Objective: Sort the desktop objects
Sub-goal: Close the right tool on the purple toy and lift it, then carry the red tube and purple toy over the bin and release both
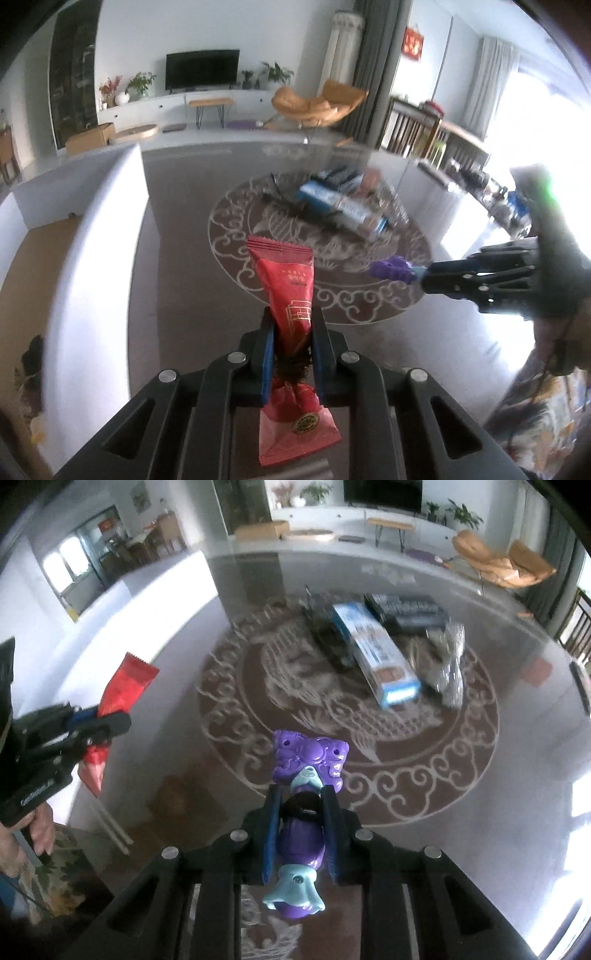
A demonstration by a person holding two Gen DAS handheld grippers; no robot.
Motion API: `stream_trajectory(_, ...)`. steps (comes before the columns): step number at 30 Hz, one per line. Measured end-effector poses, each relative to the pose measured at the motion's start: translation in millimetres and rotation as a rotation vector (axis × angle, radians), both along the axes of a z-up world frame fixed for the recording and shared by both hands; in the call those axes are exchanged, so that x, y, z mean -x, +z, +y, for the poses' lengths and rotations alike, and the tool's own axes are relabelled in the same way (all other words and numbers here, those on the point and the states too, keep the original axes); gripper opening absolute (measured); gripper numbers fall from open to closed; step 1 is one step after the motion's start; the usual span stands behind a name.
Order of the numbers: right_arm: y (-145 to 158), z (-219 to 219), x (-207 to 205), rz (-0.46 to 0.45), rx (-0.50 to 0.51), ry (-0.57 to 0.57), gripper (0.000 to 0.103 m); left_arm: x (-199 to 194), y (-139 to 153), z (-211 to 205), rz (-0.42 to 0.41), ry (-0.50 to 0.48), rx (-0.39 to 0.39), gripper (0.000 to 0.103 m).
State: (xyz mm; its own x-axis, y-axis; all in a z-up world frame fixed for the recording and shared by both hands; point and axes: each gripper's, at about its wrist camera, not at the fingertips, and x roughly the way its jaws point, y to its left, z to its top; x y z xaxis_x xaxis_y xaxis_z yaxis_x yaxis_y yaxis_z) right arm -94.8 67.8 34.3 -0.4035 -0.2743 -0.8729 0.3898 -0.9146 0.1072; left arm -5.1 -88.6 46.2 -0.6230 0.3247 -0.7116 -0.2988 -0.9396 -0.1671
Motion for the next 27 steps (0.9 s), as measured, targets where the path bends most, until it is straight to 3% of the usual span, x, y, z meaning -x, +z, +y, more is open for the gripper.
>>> stream_trajectory(7,47,-42,-6,0.059,0.105,0.029,0.022,-31,48,-62,0.051,0.069,-0.116,0.017)
stream_trajectory(13,87,-129,-12,0.111,0.287,0.128,0.022,-43,73,-153,0.063,0.223,-0.102,0.017)
stream_trajectory(18,99,-231,-10,0.123,0.367,0.251,0.022,-43,52,-228,-0.005,0.377,-0.061,0.017)
stream_trajectory(23,63,-322,-18,0.050,0.312,0.350,0.022,-41,13,-271,-0.108,0.502,0.000,0.017)
stream_trajectory(26,37,-354,-27,0.009,0.264,0.395,0.023,-42,-7,-289,-0.204,0.586,0.024,0.030)
stream_trajectory(27,31,-361,-28,-0.002,0.251,0.405,0.025,-43,-12,-294,-0.232,0.610,0.027,0.050)
